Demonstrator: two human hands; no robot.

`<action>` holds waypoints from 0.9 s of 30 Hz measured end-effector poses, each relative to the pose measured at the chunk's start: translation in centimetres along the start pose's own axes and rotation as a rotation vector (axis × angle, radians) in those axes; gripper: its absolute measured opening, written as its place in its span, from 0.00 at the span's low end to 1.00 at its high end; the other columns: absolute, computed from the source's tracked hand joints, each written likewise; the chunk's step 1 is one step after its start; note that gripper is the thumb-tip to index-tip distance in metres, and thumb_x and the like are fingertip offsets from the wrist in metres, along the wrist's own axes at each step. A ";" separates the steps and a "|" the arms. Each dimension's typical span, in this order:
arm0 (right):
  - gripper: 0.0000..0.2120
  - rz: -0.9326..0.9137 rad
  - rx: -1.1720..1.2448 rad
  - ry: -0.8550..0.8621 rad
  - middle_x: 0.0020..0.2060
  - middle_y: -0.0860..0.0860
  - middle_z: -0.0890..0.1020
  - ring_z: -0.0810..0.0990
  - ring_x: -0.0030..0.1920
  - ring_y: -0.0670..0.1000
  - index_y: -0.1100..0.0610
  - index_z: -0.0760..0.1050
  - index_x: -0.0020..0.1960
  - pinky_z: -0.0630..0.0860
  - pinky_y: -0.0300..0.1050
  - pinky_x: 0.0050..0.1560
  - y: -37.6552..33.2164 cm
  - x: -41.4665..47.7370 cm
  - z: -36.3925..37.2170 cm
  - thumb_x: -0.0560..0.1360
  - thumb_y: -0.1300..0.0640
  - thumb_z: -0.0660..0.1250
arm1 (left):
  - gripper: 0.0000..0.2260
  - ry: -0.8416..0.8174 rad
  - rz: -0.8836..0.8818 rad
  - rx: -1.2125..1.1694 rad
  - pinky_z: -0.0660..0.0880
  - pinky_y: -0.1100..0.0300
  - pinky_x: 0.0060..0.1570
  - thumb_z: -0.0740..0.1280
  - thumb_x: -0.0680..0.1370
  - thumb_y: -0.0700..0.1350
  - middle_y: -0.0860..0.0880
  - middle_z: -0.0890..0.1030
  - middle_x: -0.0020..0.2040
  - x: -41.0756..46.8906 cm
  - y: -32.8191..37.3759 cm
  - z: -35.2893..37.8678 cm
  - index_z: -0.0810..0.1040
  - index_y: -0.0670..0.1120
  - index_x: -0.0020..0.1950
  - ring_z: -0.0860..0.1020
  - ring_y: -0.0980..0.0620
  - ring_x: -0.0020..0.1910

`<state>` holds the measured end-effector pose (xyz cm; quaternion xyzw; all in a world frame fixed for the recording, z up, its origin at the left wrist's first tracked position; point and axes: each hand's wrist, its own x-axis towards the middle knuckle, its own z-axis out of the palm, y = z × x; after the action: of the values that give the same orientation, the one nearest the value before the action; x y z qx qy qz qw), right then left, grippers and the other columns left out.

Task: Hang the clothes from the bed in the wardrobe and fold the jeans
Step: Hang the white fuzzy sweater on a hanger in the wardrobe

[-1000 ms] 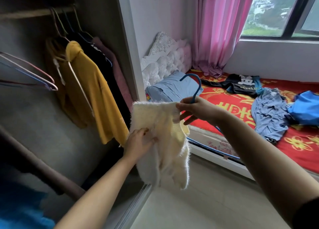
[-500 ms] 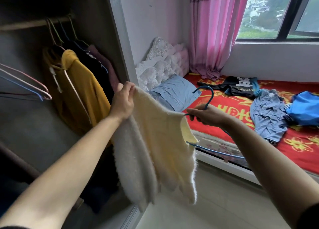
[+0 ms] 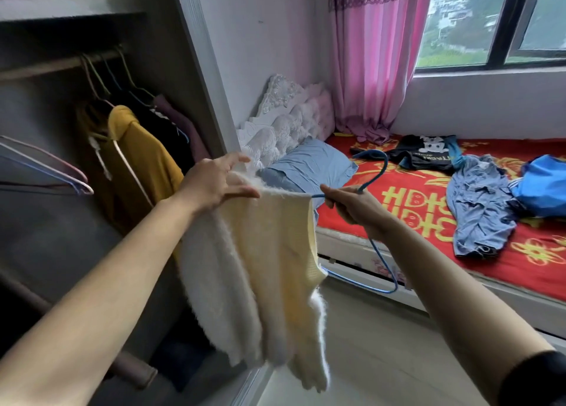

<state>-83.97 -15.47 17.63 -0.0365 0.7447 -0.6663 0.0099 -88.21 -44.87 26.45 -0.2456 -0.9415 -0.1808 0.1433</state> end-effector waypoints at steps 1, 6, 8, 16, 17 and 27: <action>0.20 0.008 0.026 -0.025 0.24 0.48 0.64 0.58 0.25 0.46 0.52 0.77 0.31 0.53 0.37 0.25 0.0 0.1 0.0 0.77 0.42 0.69 | 0.33 -0.030 -0.024 0.062 0.73 0.58 0.52 0.70 0.62 0.72 0.52 0.84 0.52 -0.1 -0.5 -0.4 0.78 0.59 0.63 0.80 0.50 0.53; 0.19 0.013 0.084 -0.064 0.24 0.48 0.63 0.56 0.24 0.46 0.52 0.76 0.31 0.54 0.37 0.24 -0.2 0.7 0.3 0.71 0.38 0.72 | 0.24 -0.018 -0.046 0.141 0.68 0.59 0.37 0.64 0.56 0.79 0.58 0.78 0.39 -0.9 -2.4 -1.9 0.80 0.64 0.39 0.75 0.55 0.40; 0.20 0.005 0.098 -0.081 0.23 0.47 0.63 0.56 0.24 0.46 0.52 0.76 0.30 0.55 0.36 0.23 -0.4 1.1 1.0 0.72 0.39 0.71 | 0.21 0.021 0.029 0.112 0.67 0.57 0.35 0.65 0.62 0.76 0.55 0.72 0.35 -1.1 -2.0 -1.6 0.77 0.60 0.31 0.71 0.54 0.38; 0.22 -0.026 0.023 -0.065 0.22 0.46 0.65 0.59 0.23 0.45 0.53 0.79 0.31 0.56 0.36 0.23 -1.2 1.9 2.8 0.76 0.40 0.67 | 0.28 0.086 0.110 0.228 0.69 0.53 0.39 0.48 0.77 0.68 0.49 0.77 0.39 -1.9 0.1 2.0 0.74 0.47 0.39 0.78 0.43 0.42; 0.22 -0.038 0.016 -0.062 0.21 0.45 0.65 0.59 0.23 0.45 0.54 0.80 0.31 0.56 0.36 0.23 -1.2 1.9 2.7 0.77 0.41 0.67 | 0.27 0.100 0.101 0.308 0.69 0.51 0.40 0.45 0.78 0.66 0.47 0.79 0.41 -2.2 0.4 2.7 0.73 0.47 0.41 0.78 0.40 0.43; 0.17 -0.042 -0.127 -0.057 0.21 0.44 0.71 0.64 0.23 0.42 0.59 0.82 0.37 0.62 0.33 0.25 -0.8 0.5 1.4 0.80 0.50 0.66 | 0.24 0.110 0.202 0.270 0.73 0.49 0.47 0.56 0.79 0.64 0.47 0.80 0.49 -4.5 2.4 8.4 0.81 0.49 0.58 0.78 0.43 0.49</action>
<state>-84.30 -16.96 18.32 -0.0718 0.7839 -0.6165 0.0148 -84.73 -41.35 17.98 -0.3071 -0.9185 -0.0504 0.2440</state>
